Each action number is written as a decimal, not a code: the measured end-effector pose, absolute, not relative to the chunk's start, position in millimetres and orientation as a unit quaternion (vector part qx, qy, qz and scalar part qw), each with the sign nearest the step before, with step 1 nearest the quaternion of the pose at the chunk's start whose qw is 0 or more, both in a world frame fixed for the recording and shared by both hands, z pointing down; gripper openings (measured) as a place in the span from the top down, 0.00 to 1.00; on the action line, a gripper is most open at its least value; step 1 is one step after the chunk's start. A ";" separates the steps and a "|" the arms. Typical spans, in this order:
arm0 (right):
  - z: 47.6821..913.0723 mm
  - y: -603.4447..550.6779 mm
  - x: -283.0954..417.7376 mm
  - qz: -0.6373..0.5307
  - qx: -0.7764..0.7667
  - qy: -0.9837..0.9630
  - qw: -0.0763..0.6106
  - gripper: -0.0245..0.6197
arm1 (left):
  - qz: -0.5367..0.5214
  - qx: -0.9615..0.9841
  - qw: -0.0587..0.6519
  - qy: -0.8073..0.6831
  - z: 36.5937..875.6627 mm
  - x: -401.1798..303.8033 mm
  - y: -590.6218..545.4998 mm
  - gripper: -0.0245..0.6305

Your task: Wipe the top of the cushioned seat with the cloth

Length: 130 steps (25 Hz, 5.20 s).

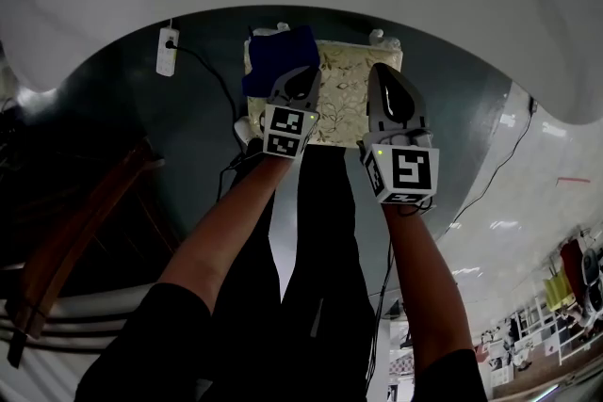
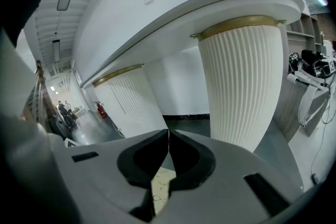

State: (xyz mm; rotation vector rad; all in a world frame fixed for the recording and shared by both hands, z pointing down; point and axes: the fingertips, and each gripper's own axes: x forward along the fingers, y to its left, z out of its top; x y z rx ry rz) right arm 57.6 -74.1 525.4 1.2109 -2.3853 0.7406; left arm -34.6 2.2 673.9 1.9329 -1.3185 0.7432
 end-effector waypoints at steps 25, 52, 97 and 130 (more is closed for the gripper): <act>565.0 -41.6 110.6 0.255 0.453 -0.820 0.240 0.91 | 0.282 0.757 0.336 -0.485 671.9 26.1 -4.5 0.91; 570.2 -21.6 146.3 0.273 0.478 -0.799 0.242 0.90 | 0.260 0.777 0.379 -0.429 671.6 78.4 -10.7 0.91; 507.7 -5.1 182.9 0.196 0.461 -0.822 0.271 0.90 | 0.188 0.833 0.390 -0.345 593.8 86.6 -9.9 0.91; 526.1 86.0 -43.9 0.259 0.418 -0.834 0.250 0.90 | 0.103 0.725 0.417 -0.538 628.2 -178.2 153.2 0.91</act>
